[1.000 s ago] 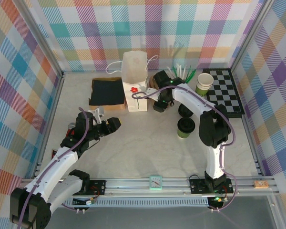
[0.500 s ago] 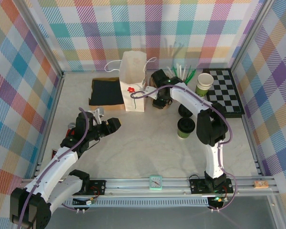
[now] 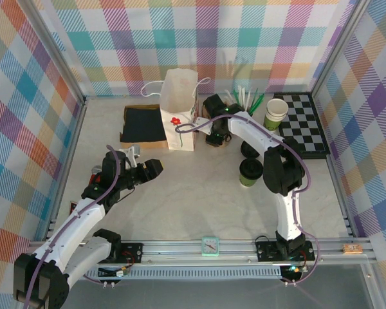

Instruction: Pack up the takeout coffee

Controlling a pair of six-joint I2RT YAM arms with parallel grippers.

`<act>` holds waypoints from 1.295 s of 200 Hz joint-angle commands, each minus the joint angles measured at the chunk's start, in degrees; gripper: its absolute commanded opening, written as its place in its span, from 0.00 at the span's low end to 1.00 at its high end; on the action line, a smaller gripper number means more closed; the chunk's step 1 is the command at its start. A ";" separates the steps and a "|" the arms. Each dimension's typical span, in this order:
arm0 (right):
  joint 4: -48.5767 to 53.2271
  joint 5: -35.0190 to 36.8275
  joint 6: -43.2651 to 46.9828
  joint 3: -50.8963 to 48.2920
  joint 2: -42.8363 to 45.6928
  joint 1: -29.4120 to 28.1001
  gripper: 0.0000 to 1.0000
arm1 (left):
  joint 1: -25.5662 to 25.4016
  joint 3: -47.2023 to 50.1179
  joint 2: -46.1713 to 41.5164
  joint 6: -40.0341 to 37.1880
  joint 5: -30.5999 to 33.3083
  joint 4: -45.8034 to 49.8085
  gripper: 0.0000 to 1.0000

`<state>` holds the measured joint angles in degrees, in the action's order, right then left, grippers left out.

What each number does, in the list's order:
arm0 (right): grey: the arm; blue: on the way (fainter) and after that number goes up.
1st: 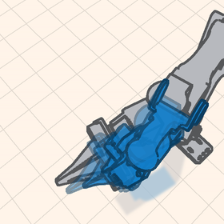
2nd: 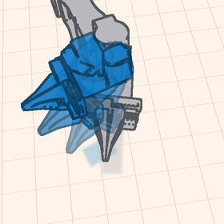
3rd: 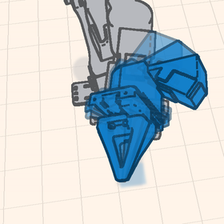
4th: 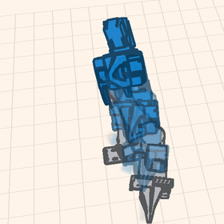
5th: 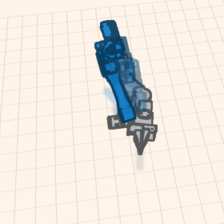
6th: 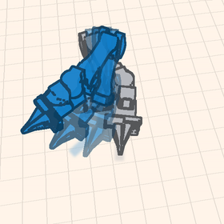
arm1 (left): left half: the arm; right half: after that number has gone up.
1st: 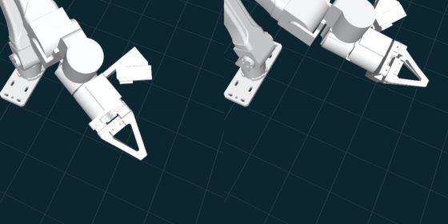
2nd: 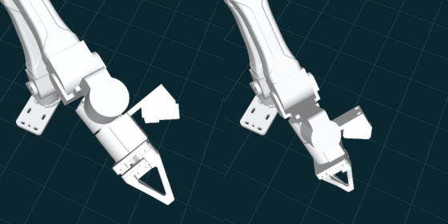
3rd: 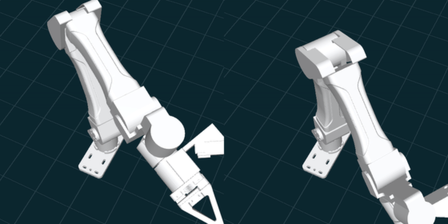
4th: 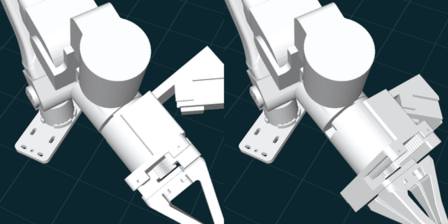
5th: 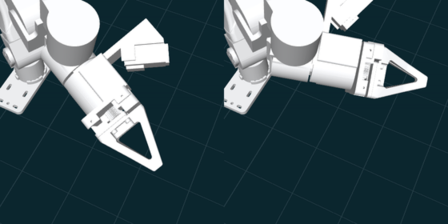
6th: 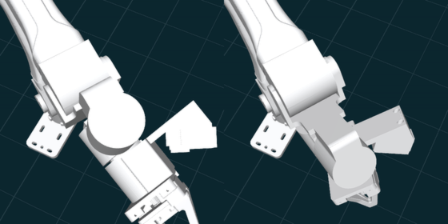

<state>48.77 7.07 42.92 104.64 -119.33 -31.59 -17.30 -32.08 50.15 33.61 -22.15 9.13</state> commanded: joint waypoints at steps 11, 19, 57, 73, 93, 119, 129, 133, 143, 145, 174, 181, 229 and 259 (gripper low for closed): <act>0.88 -0.41 0.50 2.06 -1.21 -0.49 0.22 | 0.86 -1.94 -0.52 -0.91 0.27 1.15 0.67; 0.80 -0.31 0.50 2.06 -1.22 -0.49 0.19 | 0.87 -1.94 -0.60 -1.01 0.40 1.24 0.67; 1.10 -0.48 -0.01 2.67 -0.74 -0.64 0.11 | 0.95 -1.93 -0.64 -0.87 0.44 1.16 0.67; 1.32 -0.57 -0.01 2.76 -0.46 -0.75 0.10 | 0.95 -1.94 -0.50 -0.87 0.36 0.98 0.67; 1.41 -0.22 -0.11 2.76 -0.27 -0.92 0.09 | 0.95 -1.94 -0.49 -0.82 0.36 0.89 0.66; 1.94 -0.65 -0.46 3.07 -0.12 -1.10 0.08 | 0.95 -2.03 -0.49 -0.82 0.27 0.98 0.66; 2.09 -0.57 -0.46 3.16 -0.11 -1.18 0.06 | 0.95 -1.94 -0.63 -0.86 0.35 1.07 0.66; 2.18 -0.44 -0.46 3.20 -0.16 -1.19 0.05 | 0.95 -1.94 -0.62 -0.82 0.35 1.05 0.66; 2.36 -0.16 -0.55 3.37 -0.16 -1.36 0.04 | 0.95 -1.94 -0.73 -0.82 0.36 1.15 0.66; 2.37 -0.05 -0.55 3.44 -0.19 -1.36 0.04 | 0.95 -1.94 -0.73 -0.84 0.36 1.16 0.66; 2.30 1.02 -0.98 3.51 0.06 -1.96 0.01 | 0.95 -1.84 -0.85 -0.82 0.35 1.14 0.66; 2.37 1.71 -1.31 3.75 0.15 -2.13 0.00 | 0.95 -1.85 -0.92 -0.83 0.36 1.07 0.66; 2.03 6.59 -2.74 4.15 1.59 -3.17 0.00 | 0.95 -1.93 -1.08 -0.87 0.43 1.16 0.66; -0.53 10.23 -3.04 2.68 3.91 -3.75 0.00 | 0.95 -1.85 -1.44 -0.87 0.71 1.16 0.66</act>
<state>49.54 13.56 41.01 106.74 -119.42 -34.65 -17.04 -32.08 49.98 33.58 -21.76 9.17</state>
